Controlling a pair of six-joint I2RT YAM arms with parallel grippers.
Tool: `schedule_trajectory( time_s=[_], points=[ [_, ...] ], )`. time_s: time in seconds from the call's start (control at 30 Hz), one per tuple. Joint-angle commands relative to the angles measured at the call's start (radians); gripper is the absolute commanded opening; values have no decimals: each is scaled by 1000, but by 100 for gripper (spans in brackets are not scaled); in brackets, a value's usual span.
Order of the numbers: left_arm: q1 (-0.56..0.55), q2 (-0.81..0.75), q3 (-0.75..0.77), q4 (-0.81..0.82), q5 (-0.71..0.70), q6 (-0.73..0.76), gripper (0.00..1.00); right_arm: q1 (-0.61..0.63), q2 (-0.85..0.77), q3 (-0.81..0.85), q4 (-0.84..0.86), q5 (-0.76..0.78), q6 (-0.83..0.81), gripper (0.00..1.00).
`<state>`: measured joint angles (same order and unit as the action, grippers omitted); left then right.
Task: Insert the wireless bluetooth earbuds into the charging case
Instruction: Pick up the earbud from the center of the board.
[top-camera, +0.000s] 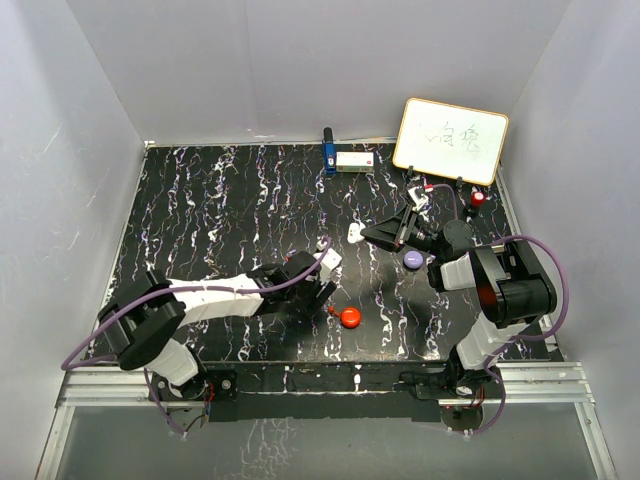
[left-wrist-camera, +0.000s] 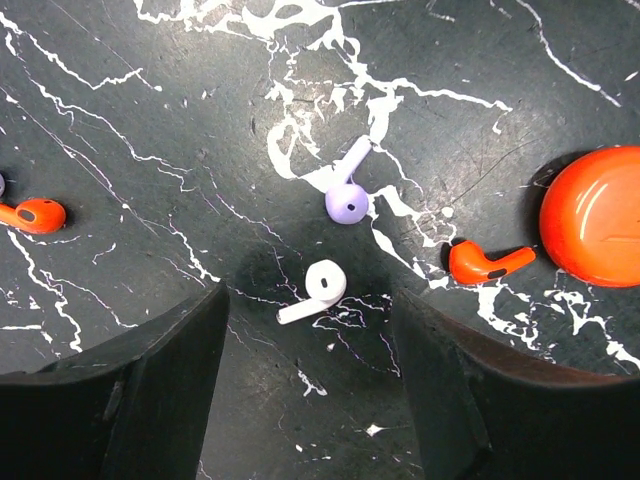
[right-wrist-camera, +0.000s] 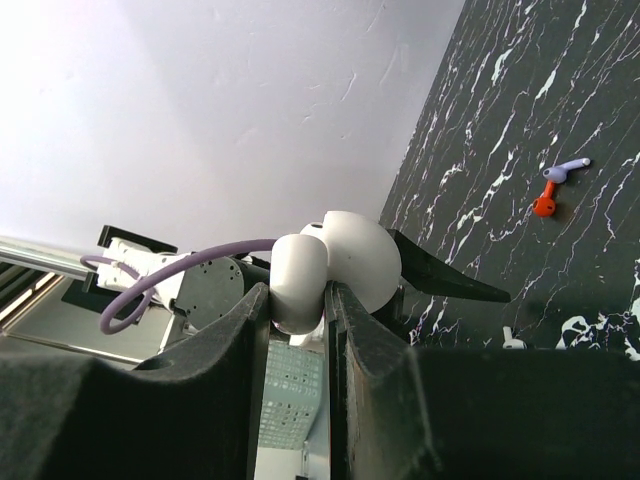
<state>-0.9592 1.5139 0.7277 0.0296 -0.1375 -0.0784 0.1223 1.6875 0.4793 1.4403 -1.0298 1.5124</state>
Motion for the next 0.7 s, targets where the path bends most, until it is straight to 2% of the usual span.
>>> schedule_trajectory(
  time_s=[0.0,0.47,0.67],
  points=[
    [-10,23,43,-20,-27,15,62,-6,-15,0,63,-10,-7,0],
    [-13,70,67,-33,-15,16,44,-10,-10,0,82,-14,8,0],
    [-12,62,60,-43,-12,9,41,-11,-4,-5,104,-13,21,0]
  ],
)
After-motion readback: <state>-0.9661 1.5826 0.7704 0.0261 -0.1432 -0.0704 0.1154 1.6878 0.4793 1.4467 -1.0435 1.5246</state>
